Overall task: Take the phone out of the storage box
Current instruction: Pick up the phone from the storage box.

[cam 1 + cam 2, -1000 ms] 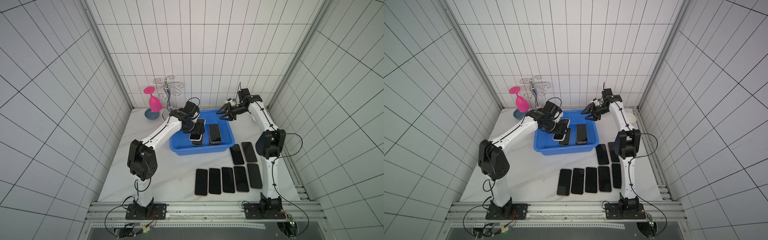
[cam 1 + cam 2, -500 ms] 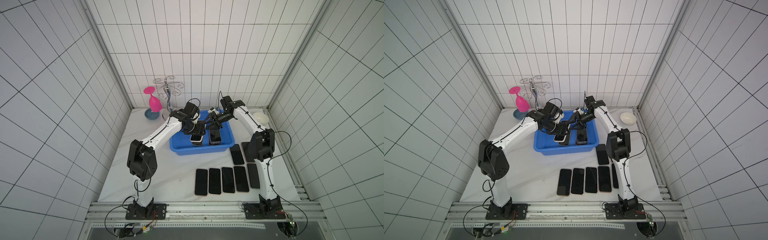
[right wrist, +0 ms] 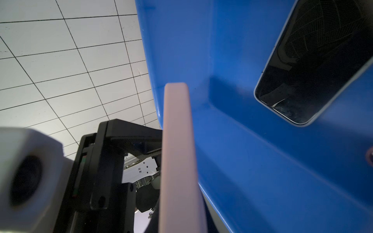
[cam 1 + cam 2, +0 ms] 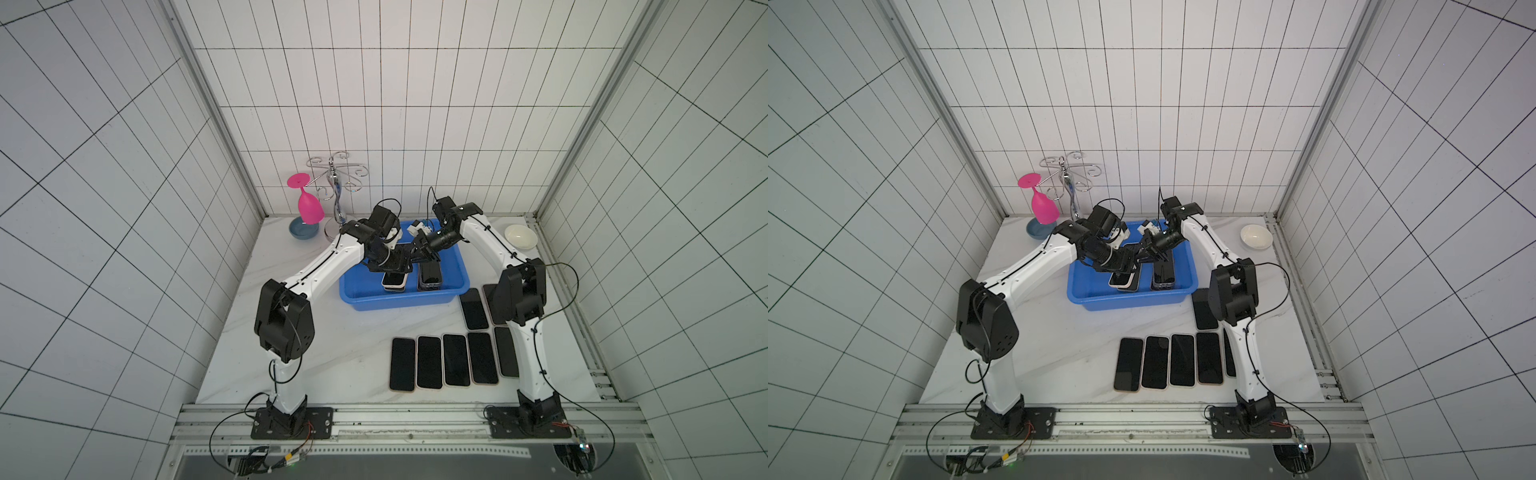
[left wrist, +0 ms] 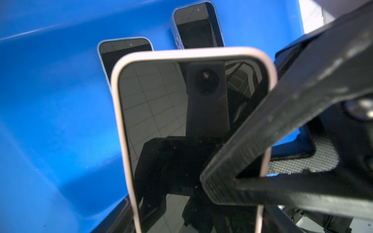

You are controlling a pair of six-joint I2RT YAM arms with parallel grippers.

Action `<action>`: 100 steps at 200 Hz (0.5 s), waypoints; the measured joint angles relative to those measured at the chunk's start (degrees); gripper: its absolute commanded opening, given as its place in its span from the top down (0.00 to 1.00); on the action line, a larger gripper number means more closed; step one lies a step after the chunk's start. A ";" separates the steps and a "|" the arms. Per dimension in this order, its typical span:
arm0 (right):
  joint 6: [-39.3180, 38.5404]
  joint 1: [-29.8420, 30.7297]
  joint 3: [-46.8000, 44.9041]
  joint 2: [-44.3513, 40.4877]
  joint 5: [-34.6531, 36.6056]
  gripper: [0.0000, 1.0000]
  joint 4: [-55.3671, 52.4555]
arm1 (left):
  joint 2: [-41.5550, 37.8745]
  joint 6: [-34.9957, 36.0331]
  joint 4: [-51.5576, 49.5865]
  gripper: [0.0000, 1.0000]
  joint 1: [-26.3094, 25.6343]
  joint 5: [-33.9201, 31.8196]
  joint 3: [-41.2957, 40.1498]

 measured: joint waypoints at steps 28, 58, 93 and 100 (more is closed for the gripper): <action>-0.04 -1.70 -0.72 -4.81 7.89 1.00 -3.06 | -0.81 -2.78 2.82 0.02 0.42 2.54 1.05; -2.32 -8.87 0.44 -11.93 18.49 1.00 -9.27 | -6.14 -7.19 9.07 0.02 1.88 4.55 0.09; -5.35 -22.80 4.85 -16.37 34.77 1.00 -16.50 | -14.86 -9.44 14.78 0.02 5.68 -0.61 -4.15; -5.97 -23.98 6.05 -15.89 37.20 1.00 -17.59 | -15.19 -9.55 15.45 0.02 5.66 -1.53 -4.28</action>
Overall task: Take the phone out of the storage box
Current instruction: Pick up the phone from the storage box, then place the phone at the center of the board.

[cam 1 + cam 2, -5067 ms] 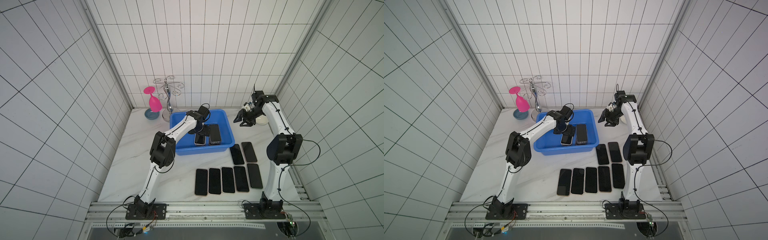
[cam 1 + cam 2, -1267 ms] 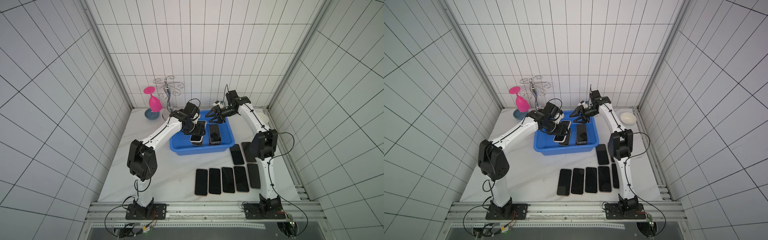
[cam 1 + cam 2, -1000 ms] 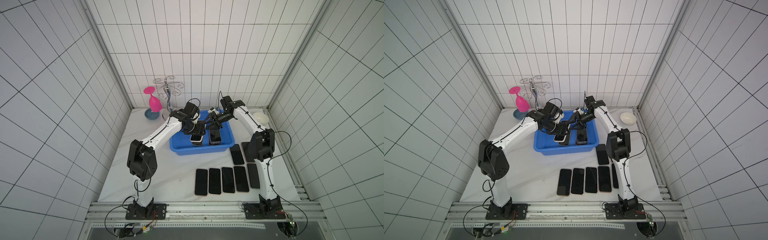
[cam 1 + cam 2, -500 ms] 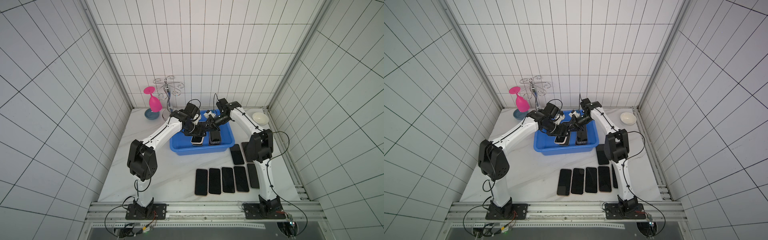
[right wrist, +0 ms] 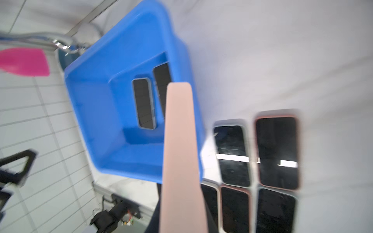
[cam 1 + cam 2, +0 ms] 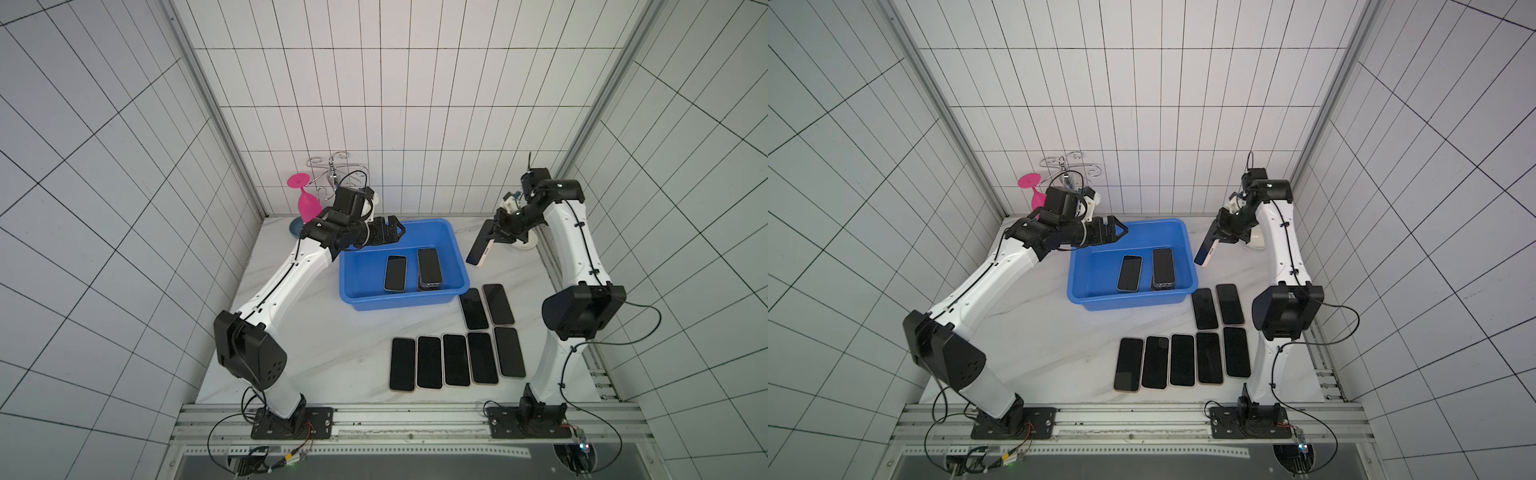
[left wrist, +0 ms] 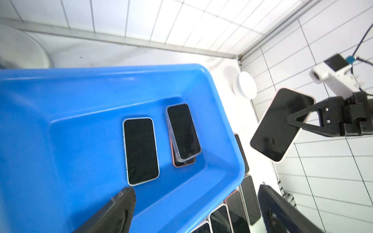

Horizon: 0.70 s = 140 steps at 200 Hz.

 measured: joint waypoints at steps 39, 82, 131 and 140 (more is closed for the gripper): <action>-3.67 -0.90 7.37 9.70 5.16 1.00 -3.54 | 3.69 0.13 1.03 0.02 -0.52 -3.56 0.11; -5.07 -0.48 12.07 24.57 2.69 1.00 -1.79 | 8.04 0.55 0.13 0.02 -0.15 -5.49 0.11; -6.05 1.16 12.07 28.20 -0.85 1.00 -0.74 | 9.09 0.92 -0.07 0.02 0.42 -5.77 0.13; -6.23 1.51 12.07 28.22 -1.79 1.00 -0.44 | 9.46 1.05 -0.07 0.02 0.48 -5.79 0.13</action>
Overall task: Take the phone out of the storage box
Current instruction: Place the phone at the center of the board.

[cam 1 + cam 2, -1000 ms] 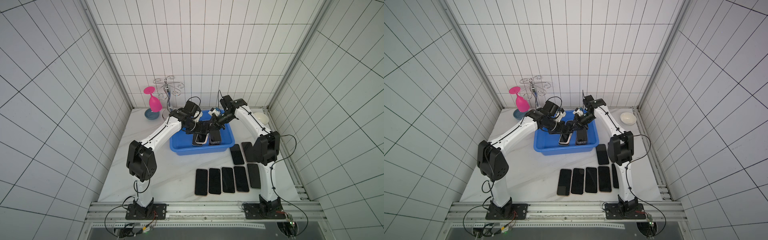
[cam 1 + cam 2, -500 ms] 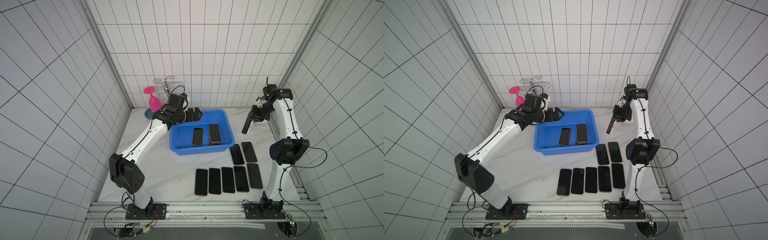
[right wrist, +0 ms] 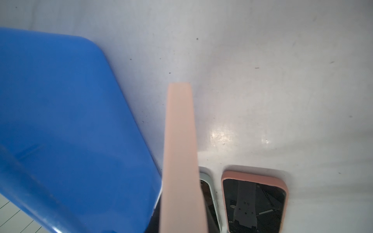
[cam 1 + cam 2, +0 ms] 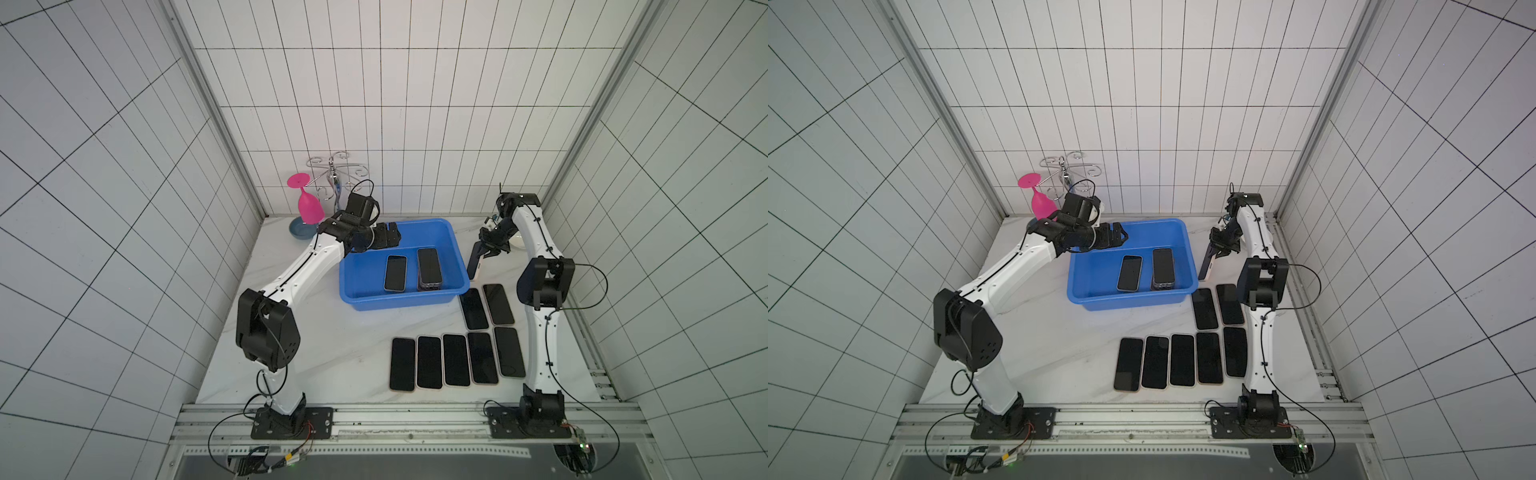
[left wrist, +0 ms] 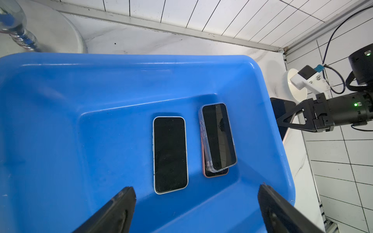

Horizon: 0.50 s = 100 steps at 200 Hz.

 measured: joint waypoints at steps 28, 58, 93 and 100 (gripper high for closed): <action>-0.35 0.44 0.17 1.20 -1.51 1.00 1.11 | 1.49 0.48 -0.02 0.02 0.33 0.09 0.00; -0.35 0.31 1.22 3.50 -2.73 1.00 1.14 | 2.14 0.96 -0.20 0.02 0.61 0.33 0.00; -0.20 -0.63 2.21 4.66 -3.37 0.98 0.79 | 2.71 1.38 -0.59 0.02 0.87 0.52 0.00; -0.07 -1.05 2.23 4.76 -3.54 0.98 0.76 | 2.82 1.44 -0.81 0.02 0.94 0.55 0.00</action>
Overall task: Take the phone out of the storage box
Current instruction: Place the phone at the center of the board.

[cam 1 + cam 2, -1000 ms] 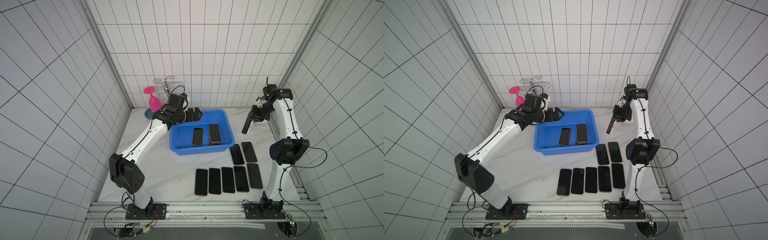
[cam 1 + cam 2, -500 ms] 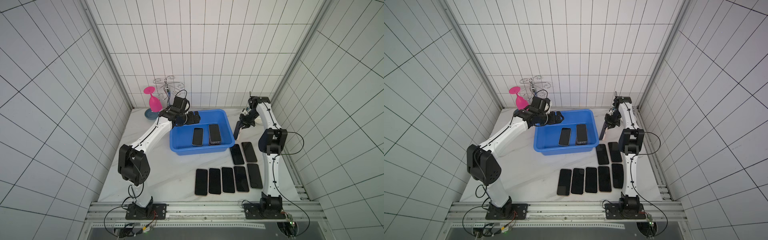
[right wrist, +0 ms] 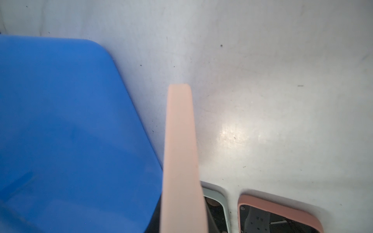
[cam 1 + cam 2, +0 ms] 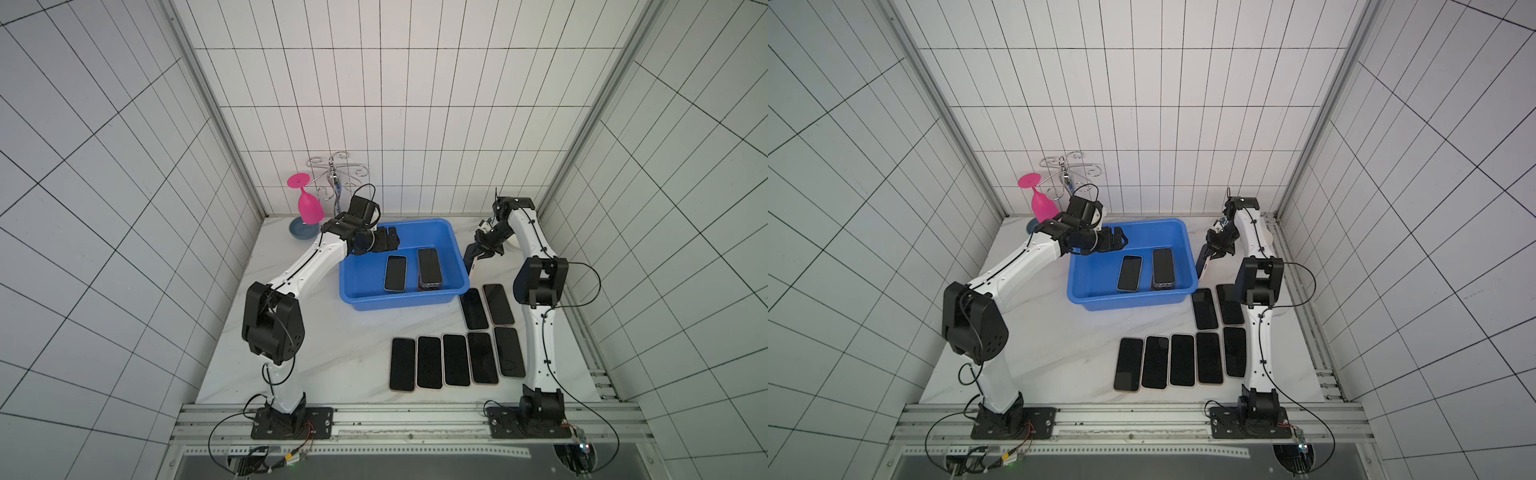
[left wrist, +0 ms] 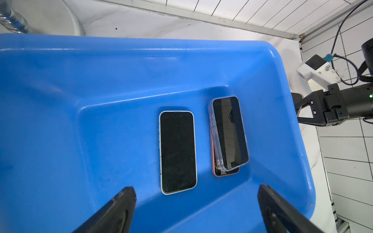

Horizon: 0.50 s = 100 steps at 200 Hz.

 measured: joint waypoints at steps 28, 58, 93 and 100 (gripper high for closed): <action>0.37 -1.09 0.22 0.90 -1.42 0.94 -0.04 | 0.15 0.09 -0.50 0.02 0.11 0.37 0.00; 0.96 -2.84 0.31 2.29 -4.20 0.87 -0.09 | 0.92 0.09 -0.63 0.02 0.15 0.83 0.00; 1.36 -4.33 0.31 3.76 -4.74 0.75 1.01 | 2.56 0.09 -0.98 0.02 0.15 1.49 -0.11; 1.40 -4.68 0.31 4.44 -4.26 0.71 1.79 | 2.82 0.09 -1.05 0.02 0.15 1.55 -0.13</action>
